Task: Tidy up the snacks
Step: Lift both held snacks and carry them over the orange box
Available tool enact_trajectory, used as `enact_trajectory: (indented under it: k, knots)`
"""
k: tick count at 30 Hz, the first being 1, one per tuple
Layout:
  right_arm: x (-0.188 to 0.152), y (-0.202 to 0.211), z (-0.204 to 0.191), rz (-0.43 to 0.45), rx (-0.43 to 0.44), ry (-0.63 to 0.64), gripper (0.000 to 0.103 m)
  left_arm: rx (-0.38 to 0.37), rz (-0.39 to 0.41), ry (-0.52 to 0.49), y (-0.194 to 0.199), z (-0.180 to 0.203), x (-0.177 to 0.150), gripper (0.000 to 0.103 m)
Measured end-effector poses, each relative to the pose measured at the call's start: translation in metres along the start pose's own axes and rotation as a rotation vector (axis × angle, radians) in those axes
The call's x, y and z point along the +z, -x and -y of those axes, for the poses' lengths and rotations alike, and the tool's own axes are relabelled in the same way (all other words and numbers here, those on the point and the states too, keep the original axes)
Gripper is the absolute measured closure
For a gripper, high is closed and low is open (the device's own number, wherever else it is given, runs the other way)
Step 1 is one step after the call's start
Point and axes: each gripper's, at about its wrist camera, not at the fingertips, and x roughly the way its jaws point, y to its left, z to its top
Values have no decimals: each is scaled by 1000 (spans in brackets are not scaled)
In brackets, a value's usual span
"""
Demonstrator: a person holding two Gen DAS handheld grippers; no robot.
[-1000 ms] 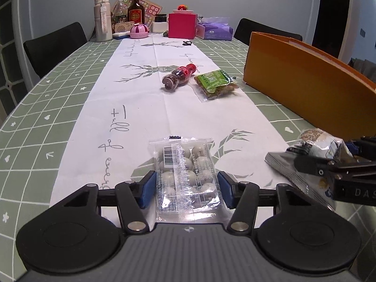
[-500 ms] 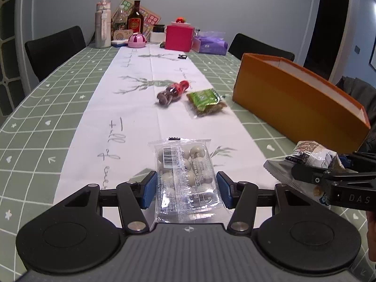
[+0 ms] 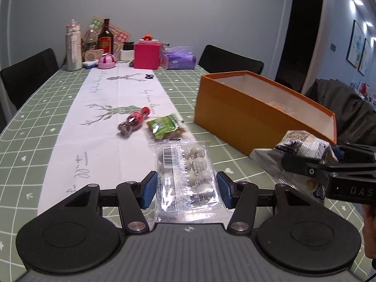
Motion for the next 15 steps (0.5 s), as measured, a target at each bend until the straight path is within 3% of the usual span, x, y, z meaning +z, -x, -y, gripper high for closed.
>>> enact_trajectory:
  k: [15]
  knots:
    - [40,48,73,121,-117,-89,42,-134,64,-201,-27,82,59,41]
